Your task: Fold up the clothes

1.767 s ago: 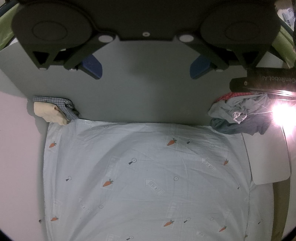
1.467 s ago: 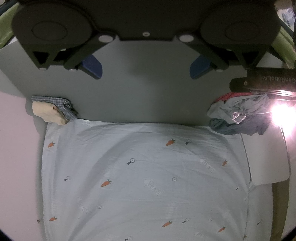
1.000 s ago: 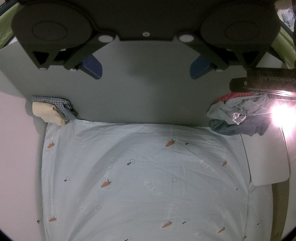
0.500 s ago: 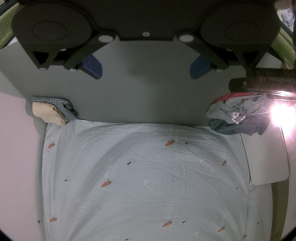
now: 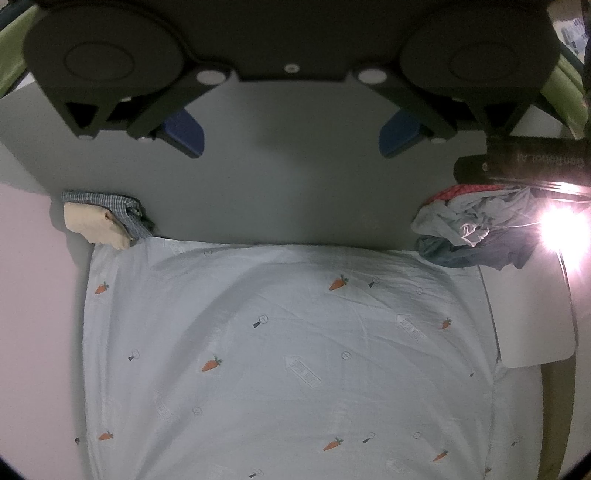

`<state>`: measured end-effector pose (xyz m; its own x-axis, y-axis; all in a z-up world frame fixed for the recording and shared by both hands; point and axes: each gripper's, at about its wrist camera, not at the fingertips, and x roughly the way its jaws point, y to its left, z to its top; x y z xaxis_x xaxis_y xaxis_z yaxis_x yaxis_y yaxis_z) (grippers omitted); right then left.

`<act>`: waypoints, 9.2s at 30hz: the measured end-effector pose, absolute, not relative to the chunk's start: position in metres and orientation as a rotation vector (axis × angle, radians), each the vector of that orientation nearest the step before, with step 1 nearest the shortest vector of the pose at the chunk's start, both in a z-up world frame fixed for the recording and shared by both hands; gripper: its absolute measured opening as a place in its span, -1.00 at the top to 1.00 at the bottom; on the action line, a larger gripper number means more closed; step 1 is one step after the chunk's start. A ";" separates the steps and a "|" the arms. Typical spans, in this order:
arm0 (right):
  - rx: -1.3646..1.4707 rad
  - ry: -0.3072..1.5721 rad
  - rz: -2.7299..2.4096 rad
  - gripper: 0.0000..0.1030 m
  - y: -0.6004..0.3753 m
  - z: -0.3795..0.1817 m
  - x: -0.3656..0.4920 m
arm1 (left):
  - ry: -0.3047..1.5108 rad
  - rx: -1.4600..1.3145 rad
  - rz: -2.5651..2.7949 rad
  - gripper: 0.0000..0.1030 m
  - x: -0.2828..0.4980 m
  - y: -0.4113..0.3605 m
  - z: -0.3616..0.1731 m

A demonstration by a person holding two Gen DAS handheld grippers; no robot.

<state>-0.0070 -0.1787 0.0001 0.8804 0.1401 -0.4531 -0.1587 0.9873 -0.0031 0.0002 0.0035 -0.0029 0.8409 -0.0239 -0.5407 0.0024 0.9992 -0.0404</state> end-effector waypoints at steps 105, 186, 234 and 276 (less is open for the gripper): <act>-0.027 0.895 -0.263 -0.31 -0.382 -0.124 0.362 | 0.993 0.257 -0.089 -0.47 0.342 -0.056 -0.116; -0.056 0.909 -0.118 -0.36 -0.329 -0.127 0.448 | 0.982 0.152 -0.249 -0.15 0.386 -0.065 -0.122; -0.297 0.565 0.516 0.56 -0.206 -0.084 0.305 | 1.041 -0.704 -0.452 0.72 0.456 -0.048 -0.132; -0.538 0.622 0.003 -0.05 -0.254 -0.104 0.500 | 1.185 -0.326 -0.229 -0.63 0.397 0.012 -0.182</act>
<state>0.5003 -0.2540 -0.1044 0.8170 -0.1556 -0.5552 -0.1606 0.8634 -0.4782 0.3972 0.0117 -0.1817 0.3616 -0.3426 -0.8671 0.0045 0.9307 -0.3659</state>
